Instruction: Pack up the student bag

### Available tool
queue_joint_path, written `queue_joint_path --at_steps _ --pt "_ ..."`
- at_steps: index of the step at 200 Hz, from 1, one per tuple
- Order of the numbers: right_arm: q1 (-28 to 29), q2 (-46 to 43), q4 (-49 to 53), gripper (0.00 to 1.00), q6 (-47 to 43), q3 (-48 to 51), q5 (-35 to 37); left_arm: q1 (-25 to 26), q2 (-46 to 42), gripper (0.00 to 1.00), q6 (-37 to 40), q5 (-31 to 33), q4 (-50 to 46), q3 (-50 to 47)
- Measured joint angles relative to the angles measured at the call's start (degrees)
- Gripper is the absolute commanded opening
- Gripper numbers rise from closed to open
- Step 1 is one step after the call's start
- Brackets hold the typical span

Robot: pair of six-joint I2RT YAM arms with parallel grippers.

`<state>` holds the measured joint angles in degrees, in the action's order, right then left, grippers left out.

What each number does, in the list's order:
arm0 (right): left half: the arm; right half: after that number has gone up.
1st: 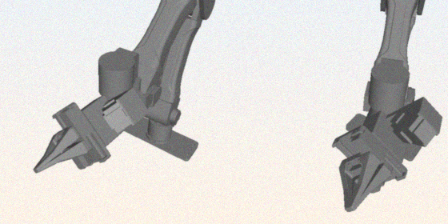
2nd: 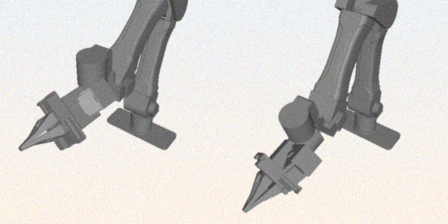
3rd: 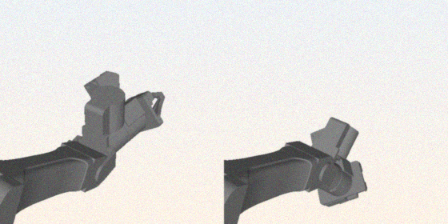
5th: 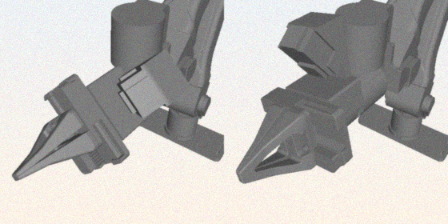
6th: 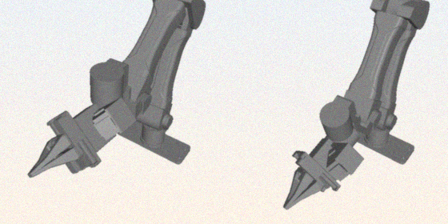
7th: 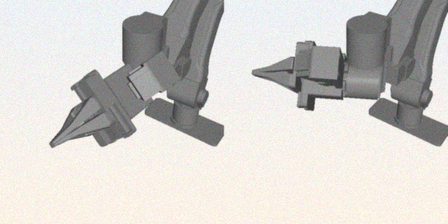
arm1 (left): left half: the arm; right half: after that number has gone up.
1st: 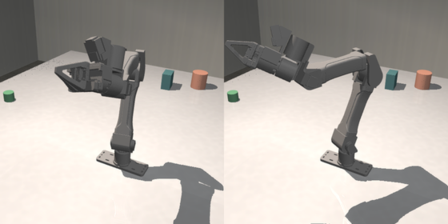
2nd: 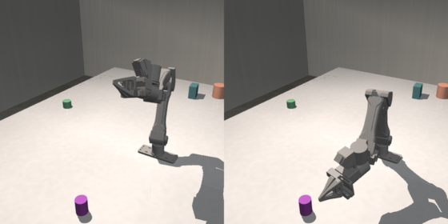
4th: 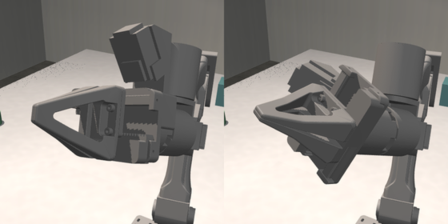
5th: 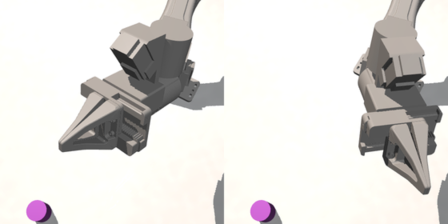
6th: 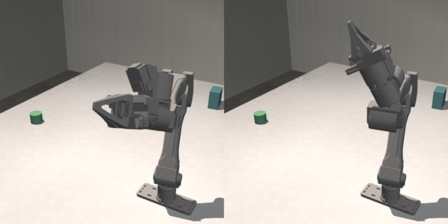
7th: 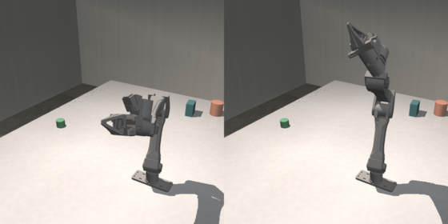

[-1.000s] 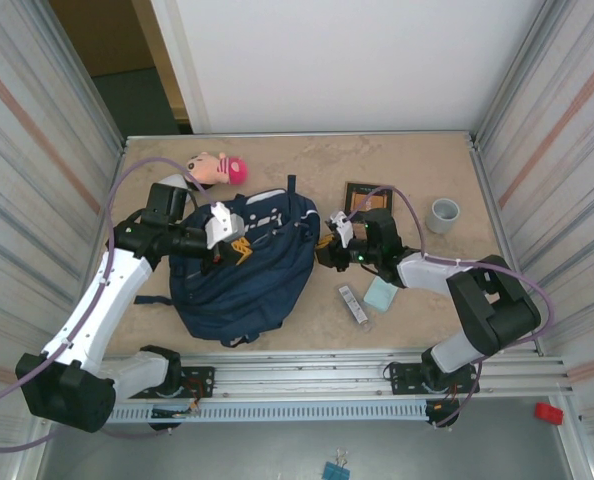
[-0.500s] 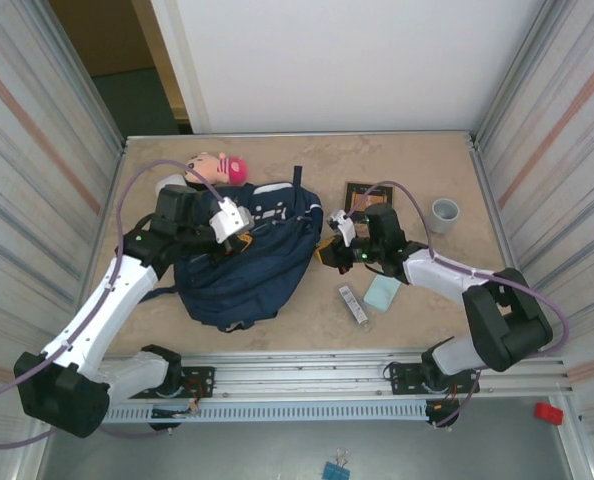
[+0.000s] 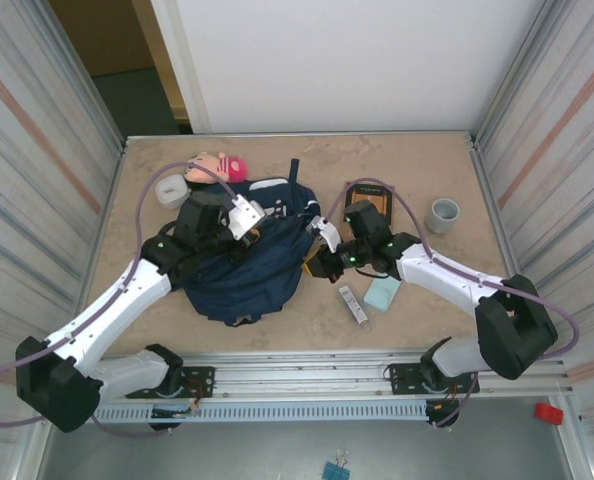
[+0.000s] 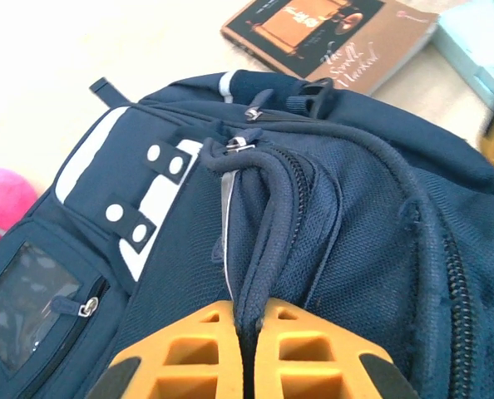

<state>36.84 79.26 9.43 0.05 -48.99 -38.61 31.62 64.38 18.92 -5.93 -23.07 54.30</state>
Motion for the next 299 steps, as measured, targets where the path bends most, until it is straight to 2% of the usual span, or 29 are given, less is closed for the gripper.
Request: queue_joint_path --at_steps 46,94,144,195,215,228,255,275,299 --pt "3.19 -1.42 3.61 0.06 5.57 -2.69 0.94 4.22 4.22 0.00 -6.08 8.87 4.55 0.00" --pt "3.58 -2.08 5.84 0.07 16.83 -2.78 2.58 6.56 7.28 0.00 -8.44 12.98 6.67 0.00" --pt "6.54 -2.03 5.60 0.09 29.62 -2.99 2.97 7.19 8.15 0.00 -9.84 13.81 7.08 0.07" --pt "8.37 0.09 3.76 0.12 37.20 -4.00 3.61 7.58 8.66 0.00 -10.21 13.88 7.13 0.07" --pt "8.55 0.76 2.34 0.23 38.88 -4.26 2.78 7.56 8.63 0.00 -10.16 13.05 8.07 -0.44" --pt "8.52 0.96 1.68 0.41 40.02 -4.61 2.21 7.56 8.35 0.00 -10.01 12.11 9.81 -1.70" --pt "7.74 0.92 -1.75 0.67 43.63 -4.42 -0.35 6.84 7.10 0.00 -8.31 7.06 13.66 -5.42" --pt "4.98 -0.20 -5.60 0.76 47.50 -1.81 -0.72 4.83 5.18 0.00 -6.08 1.16 15.37 -8.20" --pt "0.68 -1.20 -7.15 0.79 52.02 1.79 -0.20 1.68 2.29 0.00 -3.61 -5.25 16.00 -9.66"
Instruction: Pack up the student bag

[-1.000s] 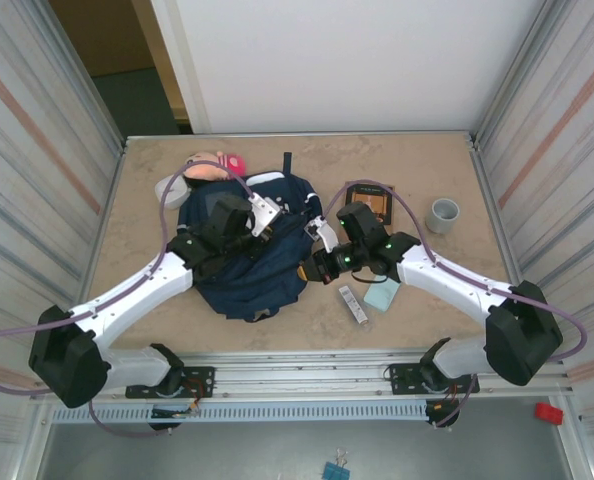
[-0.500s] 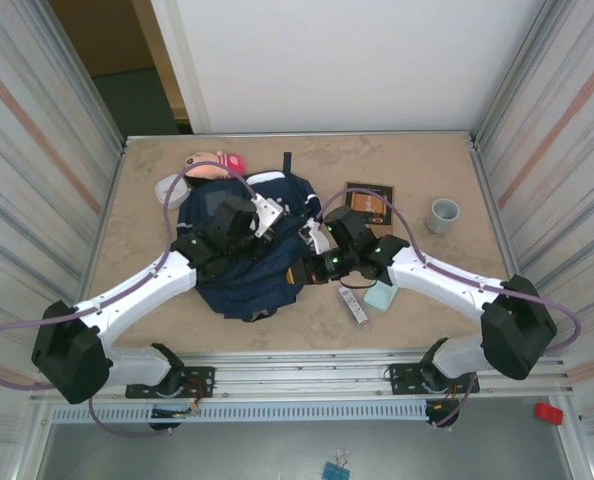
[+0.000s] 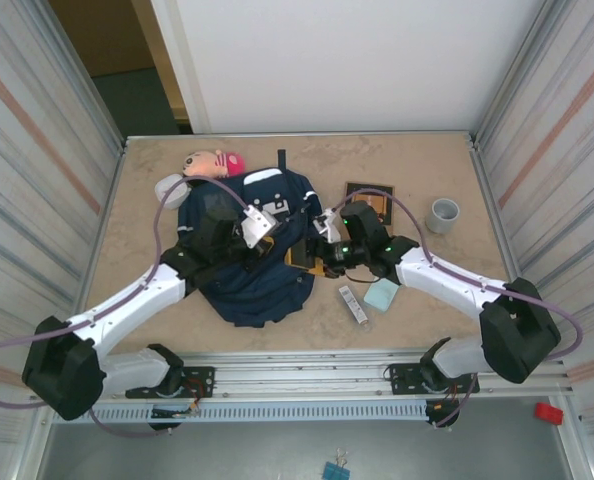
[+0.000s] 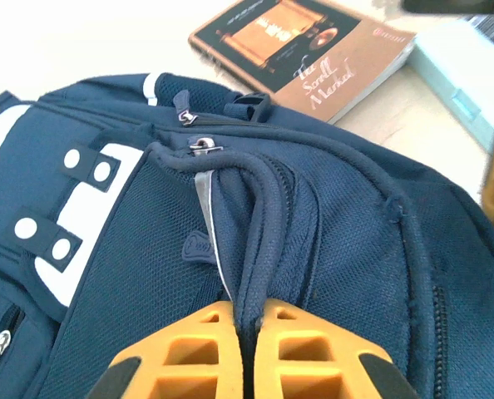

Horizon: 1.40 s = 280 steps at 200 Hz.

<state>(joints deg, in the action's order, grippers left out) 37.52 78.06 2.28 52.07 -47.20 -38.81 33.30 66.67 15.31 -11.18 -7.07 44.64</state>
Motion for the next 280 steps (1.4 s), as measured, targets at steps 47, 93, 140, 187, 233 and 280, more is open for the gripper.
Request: queue_joint_path --at_steps 47,93,140,187,233,280 --pt "-2.56 0.20 -1.81 0.84 5.31 2.54 1.42 -6.51 -2.62 0.00 3.13 -11.02 0.04 -0.46" --pt "-1.66 5.53 -12.33 0.59 11.72 2.16 0.92 -7.87 -2.60 0.00 4.72 -16.06 -0.33 -0.46" --pt "0.74 7.78 -20.33 0.05 17.84 0.94 2.14 -7.37 -2.32 0.32 2.47 -13.86 -3.58 0.87" --pt "4.28 7.78 -24.13 0.01 22.38 1.33 8.96 3.13 -11.39 0.49 -12.74 3.21 -15.52 7.17" --pt "8.04 7.76 -25.38 0.00 25.62 1.44 14.69 18.05 -18.71 0.52 -34.18 20.65 -30.12 10.67" --pt "9.84 7.19 -23.98 0.01 26.43 1.42 18.78 32.83 -10.27 0.55 -53.83 31.93 -39.89 14.53"
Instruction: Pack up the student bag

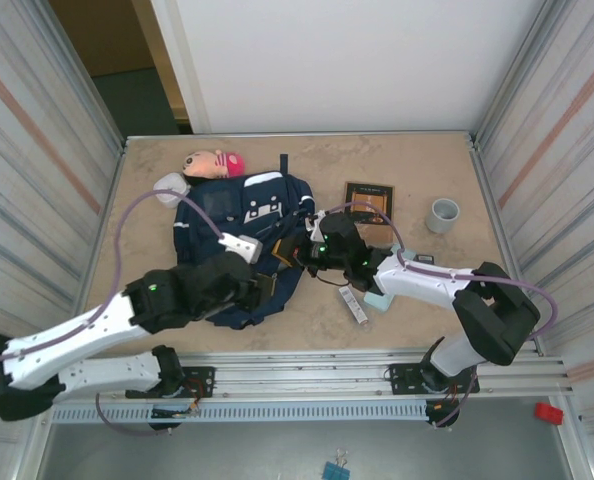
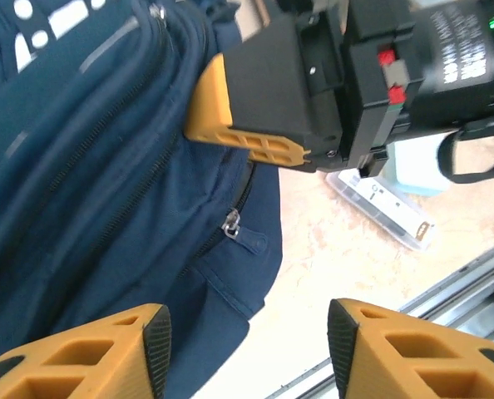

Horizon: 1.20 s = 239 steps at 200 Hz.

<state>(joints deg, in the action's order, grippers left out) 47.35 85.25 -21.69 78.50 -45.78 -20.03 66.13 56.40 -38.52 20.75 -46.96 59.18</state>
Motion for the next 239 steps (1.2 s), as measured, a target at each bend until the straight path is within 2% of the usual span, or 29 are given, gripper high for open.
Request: queue_joint_path --at_steps 36,76,131,182,219,239 --pt "0.76 -0.81 1.75 0.01 0.57 -0.20 2.23 1.14 7.96 0.55 -10.80 3.02 -1.66 0.72" --pt "1.07 -2.16 2.93 0.01 0.61 -0.20 3.78 1.62 10.84 0.54 -18.97 3.96 0.11 0.68" --pt "1.44 -3.13 3.98 0.02 0.81 -0.20 4.02 1.77 15.67 0.49 -23.67 4.44 4.85 -0.28" --pt "1.44 -4.13 4.22 0.02 0.81 -0.20 4.20 1.77 16.39 0.41 -27.52 6.60 5.68 -2.32" --pt "1.44 -4.31 4.70 0.02 0.79 -0.20 4.15 1.03 17.68 0.43 -28.20 6.86 8.81 -3.54" --pt "1.42 -4.31 4.70 0.02 0.79 -0.20 4.04 0.22 17.86 0.48 -28.37 6.69 10.12 -3.72"
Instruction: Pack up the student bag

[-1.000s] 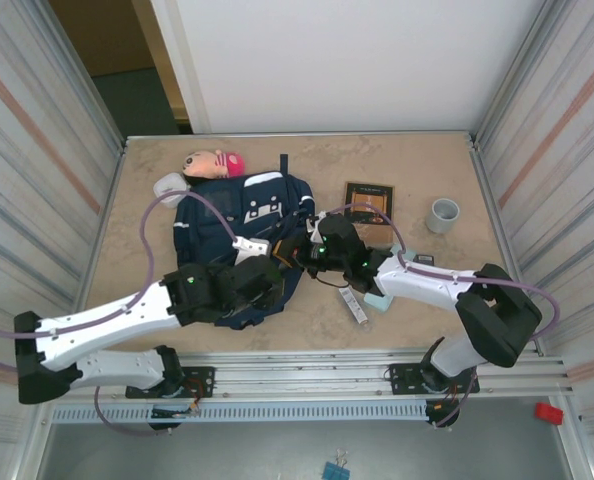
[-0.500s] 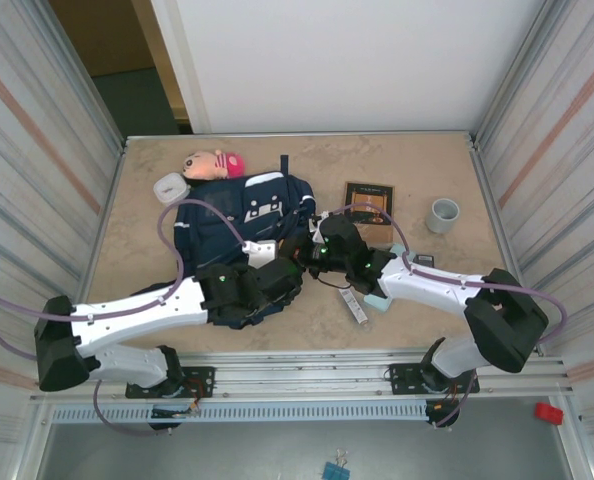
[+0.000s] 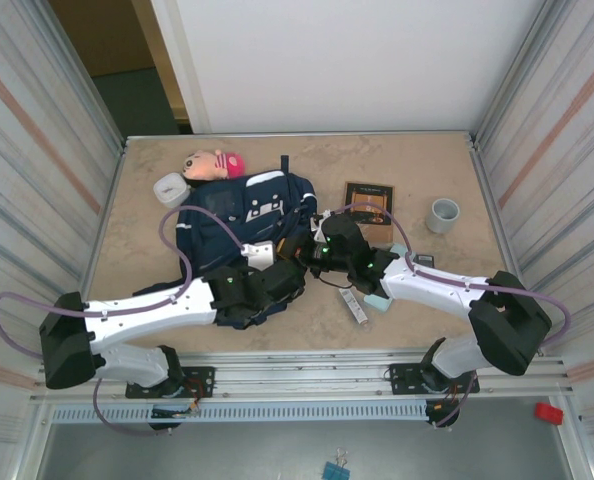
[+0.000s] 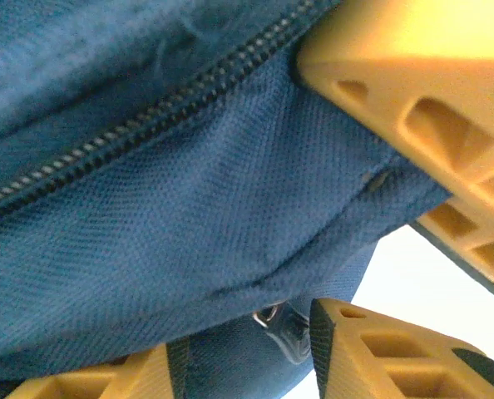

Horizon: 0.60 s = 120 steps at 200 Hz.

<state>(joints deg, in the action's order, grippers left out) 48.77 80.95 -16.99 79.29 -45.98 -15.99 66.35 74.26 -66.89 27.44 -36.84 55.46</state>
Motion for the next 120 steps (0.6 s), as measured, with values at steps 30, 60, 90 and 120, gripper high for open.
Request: queue_joint_path --at_steps 30,60,90,120 --pt "-0.04 0.00 -0.20 0.02 0.00 0.00 -0.28 -0.98 0.00 0.42 -0.11 -0.42 1.25 -0.09" --pt "-0.15 -0.13 0.15 0.02 -0.07 0.00 -0.33 -1.79 0.00 0.26 -0.79 -0.74 1.46 -0.17" --pt "-0.72 -0.61 1.25 0.02 -0.44 0.00 -0.81 -1.86 -0.13 0.15 -0.87 -1.49 2.01 -0.24" --pt "-1.66 -1.81 3.69 0.02 -1.33 0.00 -1.86 -1.86 -1.68 0.04 -0.83 -2.97 2.69 -1.03"
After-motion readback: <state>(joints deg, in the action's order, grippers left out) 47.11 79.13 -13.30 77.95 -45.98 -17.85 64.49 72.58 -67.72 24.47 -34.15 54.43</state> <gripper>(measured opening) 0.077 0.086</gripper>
